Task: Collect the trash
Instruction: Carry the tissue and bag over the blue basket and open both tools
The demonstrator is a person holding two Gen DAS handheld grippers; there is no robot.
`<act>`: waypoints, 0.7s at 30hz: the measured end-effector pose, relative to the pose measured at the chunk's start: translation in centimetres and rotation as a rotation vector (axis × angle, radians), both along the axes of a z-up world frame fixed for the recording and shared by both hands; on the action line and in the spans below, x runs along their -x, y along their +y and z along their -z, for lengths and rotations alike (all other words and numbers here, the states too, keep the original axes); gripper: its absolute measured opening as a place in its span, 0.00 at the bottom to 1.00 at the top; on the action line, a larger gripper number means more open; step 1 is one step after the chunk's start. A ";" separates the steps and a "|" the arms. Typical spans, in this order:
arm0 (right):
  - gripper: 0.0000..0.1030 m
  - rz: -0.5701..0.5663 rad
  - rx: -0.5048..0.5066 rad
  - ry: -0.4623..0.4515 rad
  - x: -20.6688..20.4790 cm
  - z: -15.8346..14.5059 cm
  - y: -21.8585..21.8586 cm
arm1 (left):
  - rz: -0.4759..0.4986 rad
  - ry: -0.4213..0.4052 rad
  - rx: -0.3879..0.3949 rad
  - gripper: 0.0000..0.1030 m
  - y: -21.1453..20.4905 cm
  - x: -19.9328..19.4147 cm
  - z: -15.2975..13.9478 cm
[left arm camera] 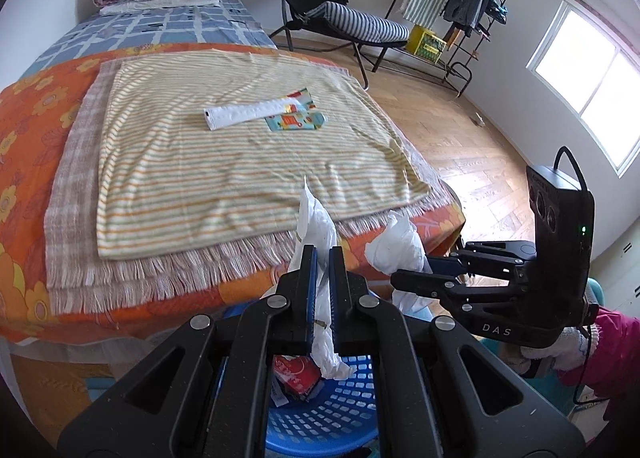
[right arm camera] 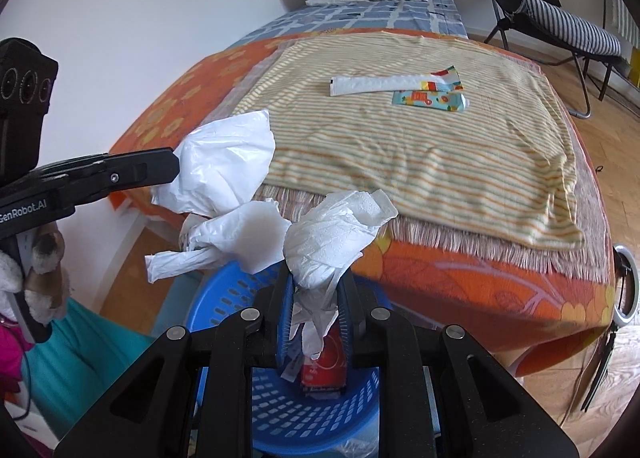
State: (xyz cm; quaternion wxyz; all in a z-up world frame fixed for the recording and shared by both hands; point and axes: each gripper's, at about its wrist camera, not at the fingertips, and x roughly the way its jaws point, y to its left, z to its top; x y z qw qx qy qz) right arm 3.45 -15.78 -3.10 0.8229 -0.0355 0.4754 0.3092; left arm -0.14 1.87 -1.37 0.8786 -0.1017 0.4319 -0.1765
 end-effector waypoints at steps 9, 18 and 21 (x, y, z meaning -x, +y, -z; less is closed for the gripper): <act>0.18 0.016 0.025 0.039 1.7 1.7 -0.5 | 0.015 0.068 -0.007 0.04 -0.8 1.7 2.9; 0.18 0.011 0.051 0.064 3.1 3.0 -0.6 | 0.009 0.114 -0.013 0.04 -0.8 2.6 4.8; 0.19 0.010 0.059 0.069 3.3 3.3 -0.5 | 0.013 0.124 -0.013 0.04 -0.9 2.7 5.3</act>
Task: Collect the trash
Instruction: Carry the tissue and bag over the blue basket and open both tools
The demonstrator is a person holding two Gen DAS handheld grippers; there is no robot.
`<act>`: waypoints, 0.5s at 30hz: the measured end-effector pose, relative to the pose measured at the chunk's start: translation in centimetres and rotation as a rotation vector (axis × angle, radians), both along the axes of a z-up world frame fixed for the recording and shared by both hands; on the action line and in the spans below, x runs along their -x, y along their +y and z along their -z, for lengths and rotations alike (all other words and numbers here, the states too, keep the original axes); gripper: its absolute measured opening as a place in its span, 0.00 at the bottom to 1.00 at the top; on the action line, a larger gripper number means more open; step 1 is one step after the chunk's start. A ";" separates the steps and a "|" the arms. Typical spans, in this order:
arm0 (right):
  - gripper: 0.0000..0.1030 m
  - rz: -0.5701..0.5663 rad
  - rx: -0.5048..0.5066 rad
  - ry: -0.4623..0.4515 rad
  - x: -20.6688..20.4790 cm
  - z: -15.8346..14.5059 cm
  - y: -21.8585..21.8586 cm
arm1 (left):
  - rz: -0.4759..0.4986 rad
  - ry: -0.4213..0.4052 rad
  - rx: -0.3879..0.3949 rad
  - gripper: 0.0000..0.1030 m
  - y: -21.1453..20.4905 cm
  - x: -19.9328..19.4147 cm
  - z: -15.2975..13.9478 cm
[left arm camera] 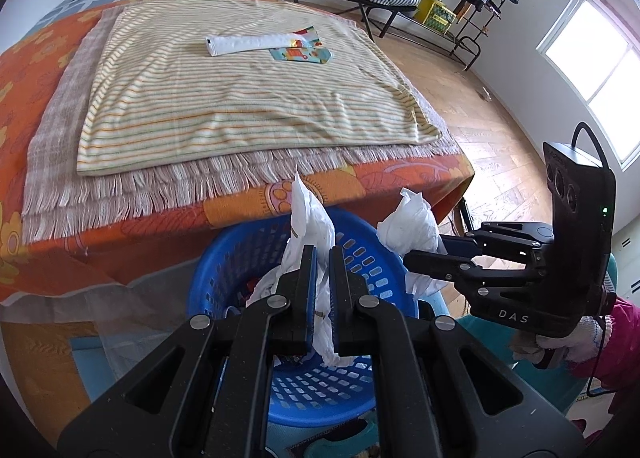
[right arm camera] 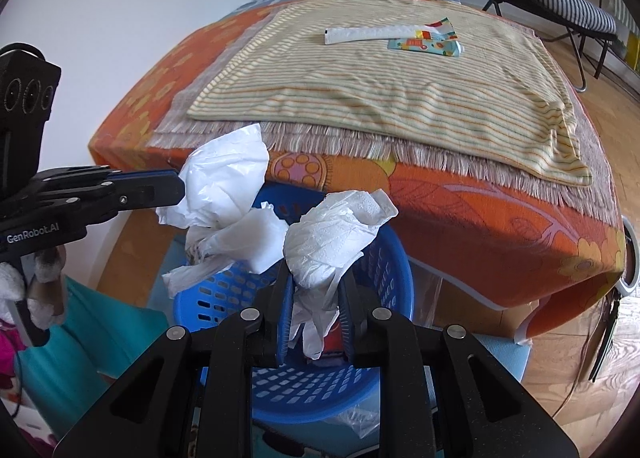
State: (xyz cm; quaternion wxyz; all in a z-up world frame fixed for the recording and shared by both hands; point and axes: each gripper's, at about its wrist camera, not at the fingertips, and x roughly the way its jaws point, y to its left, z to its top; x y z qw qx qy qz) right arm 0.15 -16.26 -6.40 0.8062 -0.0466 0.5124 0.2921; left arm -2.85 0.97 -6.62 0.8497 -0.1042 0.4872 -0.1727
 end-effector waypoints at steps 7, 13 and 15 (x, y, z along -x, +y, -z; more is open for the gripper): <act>0.21 -0.009 0.017 0.010 0.5 0.5 0.2 | 0.012 0.014 -0.010 0.04 -0.3 0.2 0.5; 0.22 -0.015 0.039 0.017 0.7 0.9 0.4 | 0.015 0.030 -0.008 0.04 -0.4 0.0 0.9; 0.25 -0.014 0.049 0.018 0.7 1.1 0.5 | 0.011 0.036 -0.011 0.04 -0.3 -0.1 1.0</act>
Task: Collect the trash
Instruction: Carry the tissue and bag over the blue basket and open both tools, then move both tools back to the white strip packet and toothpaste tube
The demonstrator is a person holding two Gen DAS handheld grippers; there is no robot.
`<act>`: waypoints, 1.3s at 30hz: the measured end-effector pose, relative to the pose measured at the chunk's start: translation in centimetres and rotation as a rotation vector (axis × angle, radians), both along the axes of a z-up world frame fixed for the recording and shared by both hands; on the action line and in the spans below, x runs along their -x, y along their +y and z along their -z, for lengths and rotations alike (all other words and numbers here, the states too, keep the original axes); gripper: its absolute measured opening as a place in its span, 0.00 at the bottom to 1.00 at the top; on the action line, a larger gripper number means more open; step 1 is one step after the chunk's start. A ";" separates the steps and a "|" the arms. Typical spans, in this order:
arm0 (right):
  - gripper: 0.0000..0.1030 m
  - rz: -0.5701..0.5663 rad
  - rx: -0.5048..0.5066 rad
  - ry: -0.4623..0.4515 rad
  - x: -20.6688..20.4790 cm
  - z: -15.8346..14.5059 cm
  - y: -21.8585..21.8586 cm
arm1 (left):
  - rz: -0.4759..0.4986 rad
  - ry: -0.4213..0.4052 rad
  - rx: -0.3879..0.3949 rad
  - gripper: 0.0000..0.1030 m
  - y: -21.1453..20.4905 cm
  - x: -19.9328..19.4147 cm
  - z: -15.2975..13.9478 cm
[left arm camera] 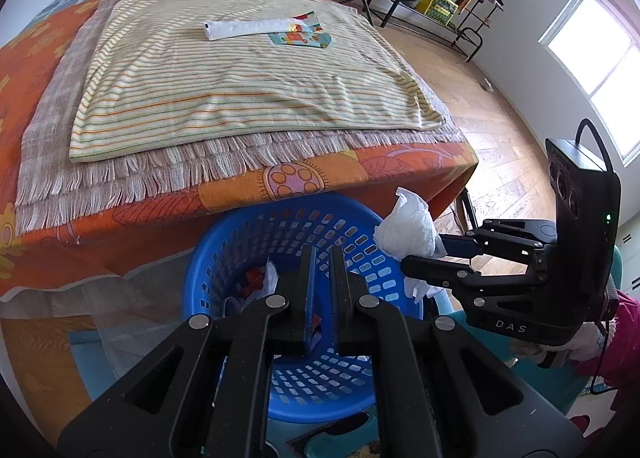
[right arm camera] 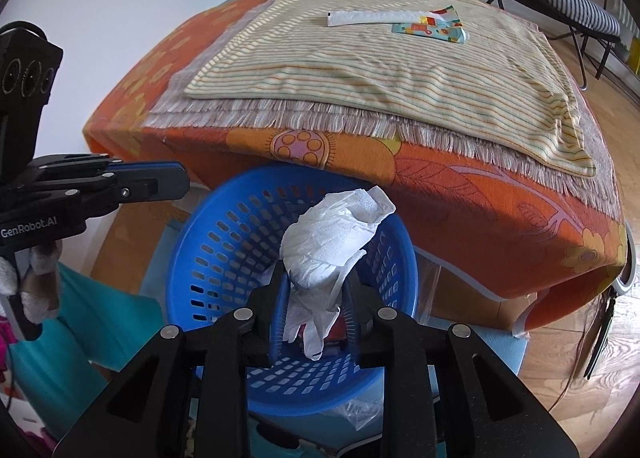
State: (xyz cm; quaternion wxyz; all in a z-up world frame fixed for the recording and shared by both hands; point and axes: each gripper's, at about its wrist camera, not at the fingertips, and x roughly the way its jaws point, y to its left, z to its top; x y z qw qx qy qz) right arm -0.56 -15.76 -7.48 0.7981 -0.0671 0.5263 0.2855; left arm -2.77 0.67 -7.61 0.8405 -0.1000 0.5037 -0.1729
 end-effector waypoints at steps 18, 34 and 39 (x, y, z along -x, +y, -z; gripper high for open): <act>0.66 0.054 0.097 -0.036 -0.5 0.1 -0.1 | -0.055 -0.004 -0.049 0.54 0.6 -0.9 0.3; 0.66 0.169 0.115 -0.060 -3.9 -1.6 -1.4 | -0.015 -0.028 -0.097 0.57 -0.3 -5.7 -1.9; 0.67 0.219 0.041 -0.047 -6.6 -2.9 -2.5 | 0.006 -0.036 -0.105 0.61 0.0 -9.2 -2.8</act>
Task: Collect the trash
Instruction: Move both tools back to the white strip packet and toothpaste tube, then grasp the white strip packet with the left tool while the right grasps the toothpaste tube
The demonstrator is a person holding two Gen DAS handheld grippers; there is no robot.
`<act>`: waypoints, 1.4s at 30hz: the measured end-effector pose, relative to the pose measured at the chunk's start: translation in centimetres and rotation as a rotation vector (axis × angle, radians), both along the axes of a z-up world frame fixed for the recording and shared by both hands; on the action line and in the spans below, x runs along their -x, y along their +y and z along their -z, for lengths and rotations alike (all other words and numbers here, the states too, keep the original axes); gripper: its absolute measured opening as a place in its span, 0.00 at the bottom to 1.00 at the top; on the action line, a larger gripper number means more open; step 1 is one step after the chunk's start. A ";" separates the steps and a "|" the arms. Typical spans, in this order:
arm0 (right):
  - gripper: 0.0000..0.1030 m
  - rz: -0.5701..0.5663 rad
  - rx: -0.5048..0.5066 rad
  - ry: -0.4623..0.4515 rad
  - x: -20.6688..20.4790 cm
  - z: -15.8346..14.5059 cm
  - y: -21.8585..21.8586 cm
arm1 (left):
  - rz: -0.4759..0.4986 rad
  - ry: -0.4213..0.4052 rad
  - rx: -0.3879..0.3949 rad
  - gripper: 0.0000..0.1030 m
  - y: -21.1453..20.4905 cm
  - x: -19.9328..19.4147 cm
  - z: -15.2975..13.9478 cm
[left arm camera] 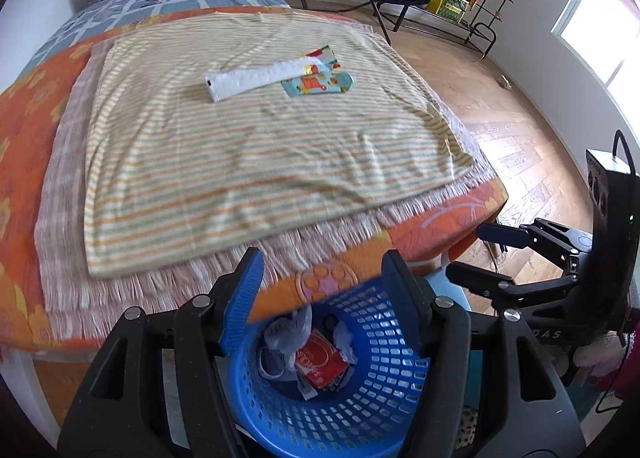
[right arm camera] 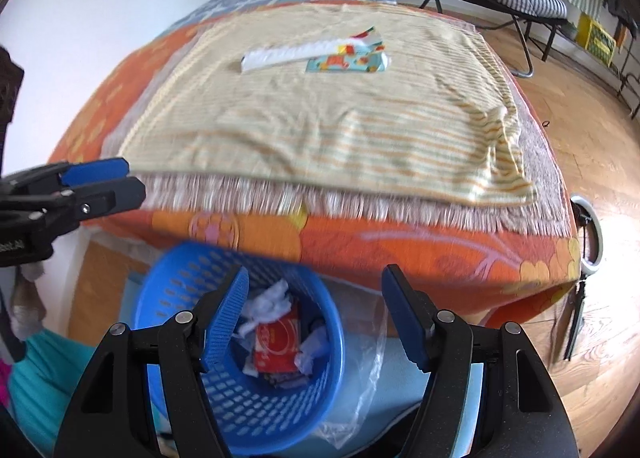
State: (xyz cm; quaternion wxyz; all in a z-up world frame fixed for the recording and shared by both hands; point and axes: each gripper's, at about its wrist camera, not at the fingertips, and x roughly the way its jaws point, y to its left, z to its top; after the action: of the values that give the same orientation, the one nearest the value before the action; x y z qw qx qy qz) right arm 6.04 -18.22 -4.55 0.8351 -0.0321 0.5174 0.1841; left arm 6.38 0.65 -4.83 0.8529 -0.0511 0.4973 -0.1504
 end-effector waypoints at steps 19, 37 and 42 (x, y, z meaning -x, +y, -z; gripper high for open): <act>0.67 0.099 -0.179 0.016 -14.2 -1.6 -1.7 | -0.014 -0.053 0.033 0.61 1.4 -15.9 0.1; 0.58 0.165 -0.252 0.097 -24.2 2.5 -1.6 | -0.086 0.017 0.079 0.61 2.7 -25.8 5.8; 0.53 0.170 -0.241 0.111 -25.5 3.7 -1.4 | -0.061 0.062 0.091 0.61 2.8 -25.9 6.9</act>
State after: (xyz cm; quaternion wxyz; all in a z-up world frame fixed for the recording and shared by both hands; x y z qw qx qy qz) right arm 31.58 -19.61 -8.22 0.8155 0.1226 0.5379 0.1751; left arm 32.28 3.44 -11.77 0.8382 -0.1097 0.5142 -0.1452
